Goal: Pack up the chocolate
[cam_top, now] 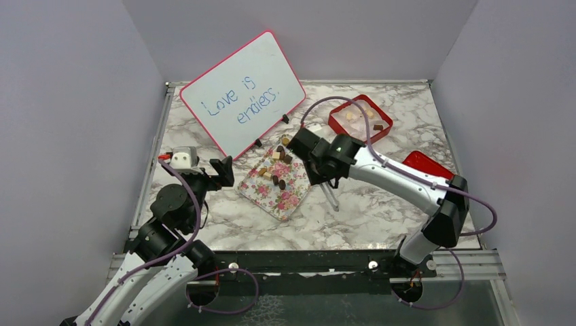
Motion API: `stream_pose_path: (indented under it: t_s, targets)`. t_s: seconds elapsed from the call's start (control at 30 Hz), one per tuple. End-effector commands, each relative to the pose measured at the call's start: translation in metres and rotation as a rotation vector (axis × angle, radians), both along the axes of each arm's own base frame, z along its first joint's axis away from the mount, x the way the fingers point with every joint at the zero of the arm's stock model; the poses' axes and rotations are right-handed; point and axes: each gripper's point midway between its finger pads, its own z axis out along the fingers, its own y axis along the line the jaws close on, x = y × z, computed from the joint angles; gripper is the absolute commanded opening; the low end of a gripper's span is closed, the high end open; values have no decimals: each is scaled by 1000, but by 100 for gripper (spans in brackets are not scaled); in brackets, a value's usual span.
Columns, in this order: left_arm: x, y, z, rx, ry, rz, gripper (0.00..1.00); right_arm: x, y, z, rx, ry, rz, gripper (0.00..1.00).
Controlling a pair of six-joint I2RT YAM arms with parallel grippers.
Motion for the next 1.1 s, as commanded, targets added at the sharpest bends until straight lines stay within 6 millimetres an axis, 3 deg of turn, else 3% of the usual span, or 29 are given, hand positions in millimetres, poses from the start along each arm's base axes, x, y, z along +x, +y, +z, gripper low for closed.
stream_pose_path:
  t_s: [0.0, 0.3, 0.63, 0.83, 1.07]
  targets:
    - [2, -8, -1, 5, -1, -33, 99, 32, -36, 23, 23, -88, -82, 25]
    - [3, -12, -3, 13, 6, -50, 99, 93, -95, 35, 104, -138, -248, 26]
    - [4, -13, -4, 16, 8, -58, 99, 149, -134, 17, 169, -121, -378, 26]
    - [3, -14, -4, 18, 8, -59, 99, 171, -149, -2, 201, -77, -412, 27]
    - [4, -14, -5, 19, 11, -61, 99, 182, -163, -25, 175, -38, -456, 27]
